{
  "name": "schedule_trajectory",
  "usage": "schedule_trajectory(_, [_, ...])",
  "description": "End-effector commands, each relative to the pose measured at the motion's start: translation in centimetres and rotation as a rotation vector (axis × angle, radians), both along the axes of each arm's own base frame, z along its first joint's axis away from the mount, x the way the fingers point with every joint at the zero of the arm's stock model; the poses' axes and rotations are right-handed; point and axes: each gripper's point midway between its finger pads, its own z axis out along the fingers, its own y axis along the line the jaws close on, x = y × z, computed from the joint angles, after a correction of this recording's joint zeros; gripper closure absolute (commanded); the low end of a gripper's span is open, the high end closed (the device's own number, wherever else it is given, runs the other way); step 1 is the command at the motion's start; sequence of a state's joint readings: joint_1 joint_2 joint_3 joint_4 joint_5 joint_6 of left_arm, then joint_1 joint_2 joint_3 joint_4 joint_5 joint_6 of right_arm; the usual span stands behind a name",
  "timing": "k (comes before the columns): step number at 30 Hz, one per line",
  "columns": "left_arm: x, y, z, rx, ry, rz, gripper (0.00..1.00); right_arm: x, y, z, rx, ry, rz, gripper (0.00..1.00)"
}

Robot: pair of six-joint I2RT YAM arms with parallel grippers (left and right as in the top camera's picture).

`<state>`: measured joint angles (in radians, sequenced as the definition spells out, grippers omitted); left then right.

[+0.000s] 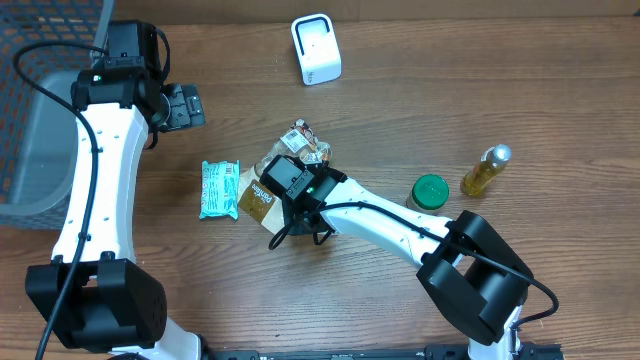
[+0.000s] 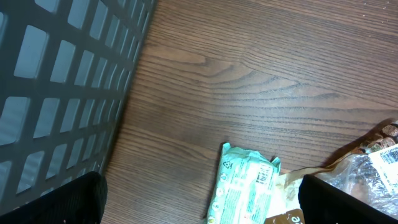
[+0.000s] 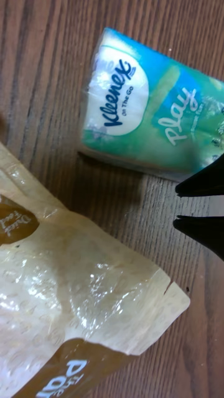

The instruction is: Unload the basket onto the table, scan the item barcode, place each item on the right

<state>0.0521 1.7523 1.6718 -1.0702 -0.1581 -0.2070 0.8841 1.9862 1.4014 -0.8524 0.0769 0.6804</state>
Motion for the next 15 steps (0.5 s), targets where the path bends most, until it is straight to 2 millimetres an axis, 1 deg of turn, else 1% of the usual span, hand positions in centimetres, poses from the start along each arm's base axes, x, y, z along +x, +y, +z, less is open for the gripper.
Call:
schedule_trajectory(1, [0.29, -0.14, 0.93, 0.007, -0.025, -0.005, 0.0, 0.04, 0.14, -0.02, -0.003, 0.003, 0.002, 0.91])
schedule_trajectory(7, [0.29, -0.17, 0.93, 0.007, -0.025, -0.005, 0.0, -0.13, -0.07, -0.07, -0.011, 0.01, 0.002, 0.91])
schedule_trajectory(15, [0.29, -0.15, 0.93, 0.007, -0.025, -0.005, 0.01, 0.06, 0.17, -0.02, -0.001, 0.002, 0.002, 0.9])
